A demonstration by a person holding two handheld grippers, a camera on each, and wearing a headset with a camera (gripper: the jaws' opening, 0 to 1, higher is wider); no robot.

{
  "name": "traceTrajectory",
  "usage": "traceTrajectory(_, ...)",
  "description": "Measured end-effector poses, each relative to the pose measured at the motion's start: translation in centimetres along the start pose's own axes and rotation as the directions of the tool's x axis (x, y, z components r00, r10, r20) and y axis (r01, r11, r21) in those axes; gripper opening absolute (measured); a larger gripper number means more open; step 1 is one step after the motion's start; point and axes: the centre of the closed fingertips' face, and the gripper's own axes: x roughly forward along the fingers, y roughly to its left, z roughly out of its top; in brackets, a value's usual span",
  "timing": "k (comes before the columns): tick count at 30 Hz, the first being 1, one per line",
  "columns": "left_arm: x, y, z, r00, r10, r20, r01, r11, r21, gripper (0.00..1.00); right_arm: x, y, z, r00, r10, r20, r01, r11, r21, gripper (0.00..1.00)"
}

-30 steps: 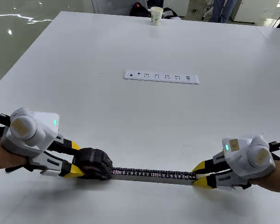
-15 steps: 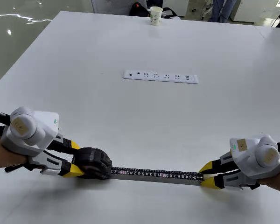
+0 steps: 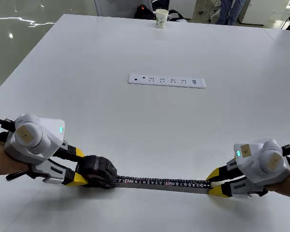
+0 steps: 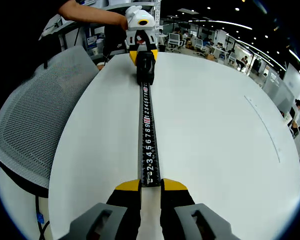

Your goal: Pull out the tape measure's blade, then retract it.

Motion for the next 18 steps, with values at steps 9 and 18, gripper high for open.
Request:
traceTrajectory(9,0.06,0.08,0.01,0.9995,-0.007,-0.029,0.008,1.000,0.025,0.26,0.02,-0.13,-0.23,0.9994,0.001,-0.035,-0.001,1.000,-0.011,0.12)
traceTrajectory(18,0.14,0.18,-0.02,0.9988,-0.002,-0.048,0.004,1.000,0.027,0.26,0.09,-0.25,-0.13,0.9992,-0.007,-0.039,0.007,1.000,-0.010,0.15)
